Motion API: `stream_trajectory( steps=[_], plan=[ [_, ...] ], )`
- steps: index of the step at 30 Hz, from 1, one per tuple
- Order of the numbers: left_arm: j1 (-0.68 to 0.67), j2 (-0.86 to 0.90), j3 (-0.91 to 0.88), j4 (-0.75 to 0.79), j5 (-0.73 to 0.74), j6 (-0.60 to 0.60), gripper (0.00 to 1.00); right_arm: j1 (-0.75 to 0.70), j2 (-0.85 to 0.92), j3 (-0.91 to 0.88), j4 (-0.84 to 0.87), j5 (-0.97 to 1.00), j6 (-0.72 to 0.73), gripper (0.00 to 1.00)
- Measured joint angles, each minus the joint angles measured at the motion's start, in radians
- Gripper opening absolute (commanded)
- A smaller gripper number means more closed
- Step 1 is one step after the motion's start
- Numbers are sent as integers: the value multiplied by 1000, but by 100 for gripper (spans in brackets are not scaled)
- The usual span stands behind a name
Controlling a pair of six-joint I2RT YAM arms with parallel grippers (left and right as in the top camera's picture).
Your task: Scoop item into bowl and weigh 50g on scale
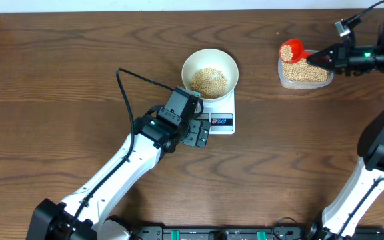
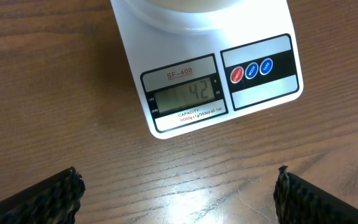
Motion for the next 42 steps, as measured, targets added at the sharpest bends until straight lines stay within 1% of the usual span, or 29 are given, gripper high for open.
stream_trajectory(
  steps=[16, 21, 24, 30, 37, 42],
  plan=[
    [0, 0, 0, 0, 0, 0, 100, 172, 0, 0, 37, -43, 1, 1],
    [0, 0, 0, 0, 0, 0, 100, 226, 0, 0, 79, -46, 5, 1],
    [0, 0, 0, 0, 0, 0, 100, 274, 0, 0, 138, -44, 26, 1],
    [0, 0, 0, 0, 0, 0, 100, 363, 0, 0, 239, 10, 111, 1],
    [0, 0, 0, 0, 0, 0, 100, 459, 0, 0, 247, 126, 142, 1],
    [0, 0, 0, 0, 0, 0, 100, 491, 0, 0, 251, 183, 142, 1]
  ],
)
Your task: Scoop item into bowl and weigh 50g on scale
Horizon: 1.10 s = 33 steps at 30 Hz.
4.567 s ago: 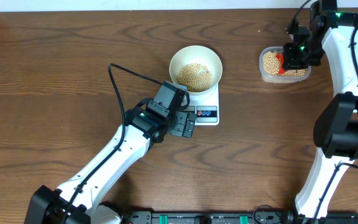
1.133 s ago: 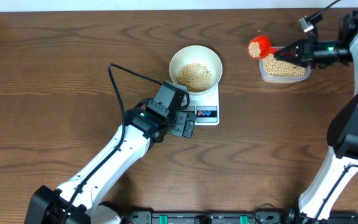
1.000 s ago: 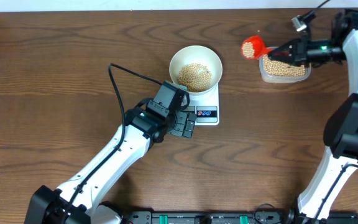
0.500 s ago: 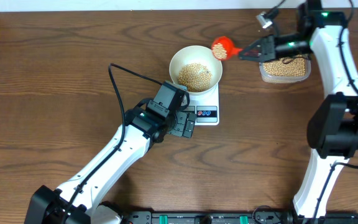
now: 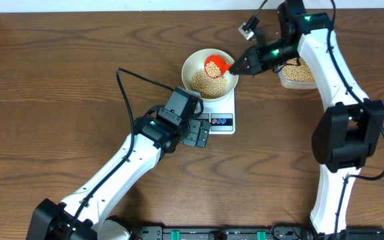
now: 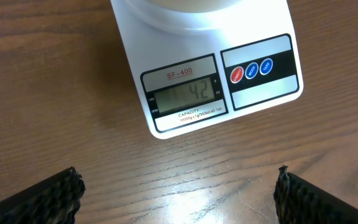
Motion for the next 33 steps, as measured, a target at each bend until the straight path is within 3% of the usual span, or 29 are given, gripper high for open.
stream_trajectory(
  steps=[33],
  plan=[
    [0, 0, 0, 0, 0, 0, 100, 70, 0, 0, 90, 231, 4, 1]
  ],
)
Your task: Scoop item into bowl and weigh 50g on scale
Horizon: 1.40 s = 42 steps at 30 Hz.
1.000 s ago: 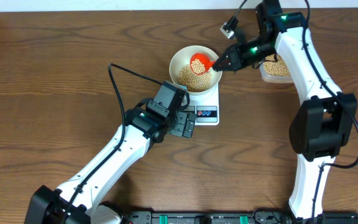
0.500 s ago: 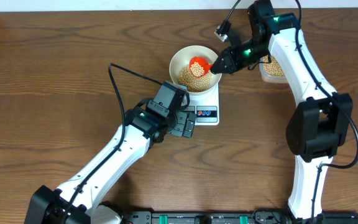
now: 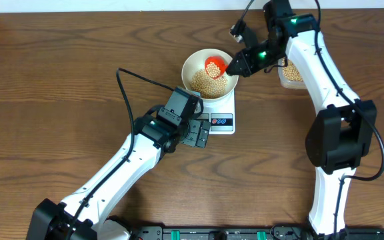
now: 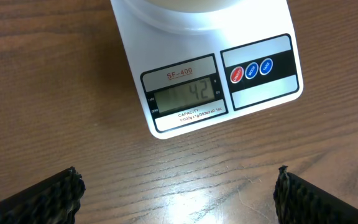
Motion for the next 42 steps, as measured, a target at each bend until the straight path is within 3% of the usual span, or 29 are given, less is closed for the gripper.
stream_trajectory(
  steps=[28, 42],
  plan=[
    [0, 0, 0, 0, 0, 0, 100, 84, -48, 0, 44, 289, 0, 1],
    [0, 0, 0, 0, 0, 0, 100, 96, -58, 0, 43, 257, 23, 1]
  ],
)
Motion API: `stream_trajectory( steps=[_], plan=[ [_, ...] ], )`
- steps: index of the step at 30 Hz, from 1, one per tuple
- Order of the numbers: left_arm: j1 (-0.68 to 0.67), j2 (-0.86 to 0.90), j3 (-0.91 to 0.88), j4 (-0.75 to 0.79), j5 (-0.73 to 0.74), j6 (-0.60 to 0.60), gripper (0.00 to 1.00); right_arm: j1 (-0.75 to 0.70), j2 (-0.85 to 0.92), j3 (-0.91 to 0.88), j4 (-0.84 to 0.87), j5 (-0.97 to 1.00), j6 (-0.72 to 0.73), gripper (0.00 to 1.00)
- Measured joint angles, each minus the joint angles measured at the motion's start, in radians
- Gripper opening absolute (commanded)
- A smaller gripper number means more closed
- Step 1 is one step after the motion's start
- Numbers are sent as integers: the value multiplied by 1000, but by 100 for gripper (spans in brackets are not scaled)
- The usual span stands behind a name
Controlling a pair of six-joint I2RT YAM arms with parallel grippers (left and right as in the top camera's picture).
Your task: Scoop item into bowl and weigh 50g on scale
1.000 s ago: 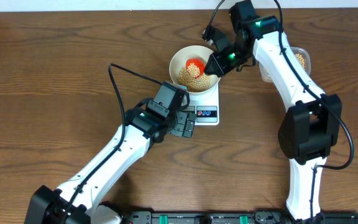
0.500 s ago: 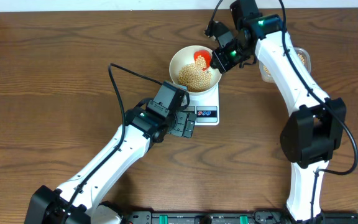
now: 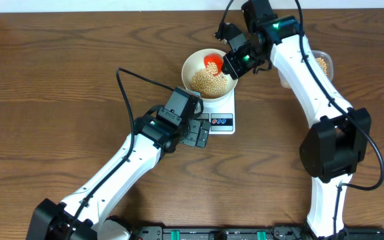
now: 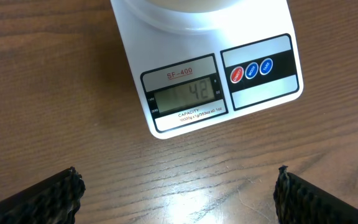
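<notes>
A white bowl [image 3: 185, 67] holding a heap of beans [image 3: 209, 81] stands on the white scale [image 3: 220, 121]. The scale's display [image 4: 185, 93] reads 42. A red scoop [image 3: 211, 61] sits over the far side of the bowl, and my right gripper [image 3: 230, 64] is shut on its handle from the right. Whether beans are in the scoop cannot be told. My left gripper [image 3: 201, 135] hovers just in front of the scale. It is open and empty, with its fingers [image 4: 45, 199] wide apart over bare wood.
A clear container of beans [image 3: 323, 65] stands at the far right, mostly hidden behind my right arm. The left arm's cable [image 3: 135, 79] loops over the table left of the bowl. Buttons [image 4: 252, 70] sit on the scale's front right.
My right gripper and the red scoop have shifted slightly left and towards the bowl's far rim. The display still reads 42. The left gripper has not moved.
My right gripper first held the scoop, full of beans, over the container at the far right. Then the scoop was over the bowl on the scale, and it has stayed there, edging left. The reading held at 42 and the left gripper stayed open throughout.
</notes>
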Motion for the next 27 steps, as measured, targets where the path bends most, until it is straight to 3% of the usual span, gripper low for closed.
stream_trajectory(
  steps=[11, 27],
  plan=[
    [0, 0, 0, 0, 0, 0, 100, -97, 0, 0, -11, -221, 19, 1],
    [0, 0, 0, 0, 0, 0, 100, -116, 0, 0, -22, -304, 20, 1]
  ],
)
